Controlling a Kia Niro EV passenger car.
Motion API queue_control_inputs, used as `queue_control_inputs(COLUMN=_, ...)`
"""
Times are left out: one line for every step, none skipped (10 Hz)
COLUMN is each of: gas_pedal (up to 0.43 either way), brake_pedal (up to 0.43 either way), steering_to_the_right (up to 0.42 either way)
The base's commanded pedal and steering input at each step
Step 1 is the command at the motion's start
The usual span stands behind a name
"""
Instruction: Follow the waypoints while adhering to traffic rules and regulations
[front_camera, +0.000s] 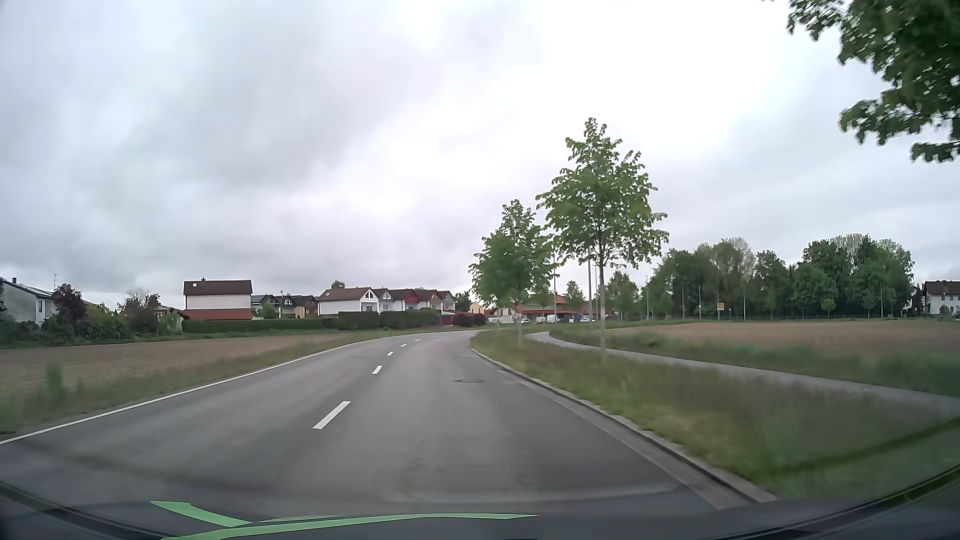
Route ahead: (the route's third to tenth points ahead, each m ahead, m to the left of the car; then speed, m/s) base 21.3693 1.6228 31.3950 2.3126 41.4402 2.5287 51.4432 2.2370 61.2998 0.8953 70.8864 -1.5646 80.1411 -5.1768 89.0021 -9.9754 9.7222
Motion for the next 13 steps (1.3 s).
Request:
queue_control_inputs(gas_pedal=0.110, brake_pedal=0.000, steering_to_the_right=-0.045)
queue_control_inputs(gas_pedal=0.110, brake_pedal=0.000, steering_to_the_right=-0.044)
queue_control_inputs(gas_pedal=0.110, brake_pedal=0.000, steering_to_the_right=-0.043)
queue_control_inputs(gas_pedal=0.110, brake_pedal=0.000, steering_to_the_right=-0.042)
queue_control_inputs(gas_pedal=0.110, brake_pedal=0.000, steering_to_the_right=-0.041)
queue_control_inputs(gas_pedal=0.110, brake_pedal=0.000, steering_to_the_right=-0.037)
queue_control_inputs(gas_pedal=0.110, brake_pedal=0.000, steering_to_the_right=-0.031)
queue_control_inputs(gas_pedal=0.110, brake_pedal=0.000, steering_to_the_right=-0.026)
queue_control_inputs(gas_pedal=0.110, brake_pedal=0.000, steering_to_the_right=-0.023)
queue_control_inputs(gas_pedal=0.110, brake_pedal=0.000, steering_to_the_right=-0.019)
queue_control_inputs(gas_pedal=0.110, brake_pedal=0.000, steering_to_the_right=-0.011)
queue_control_inputs(gas_pedal=0.110, brake_pedal=0.000, steering_to_the_right=-0.007)
queue_control_inputs(gas_pedal=0.110, brake_pedal=0.000, steering_to_the_right=-0.007)
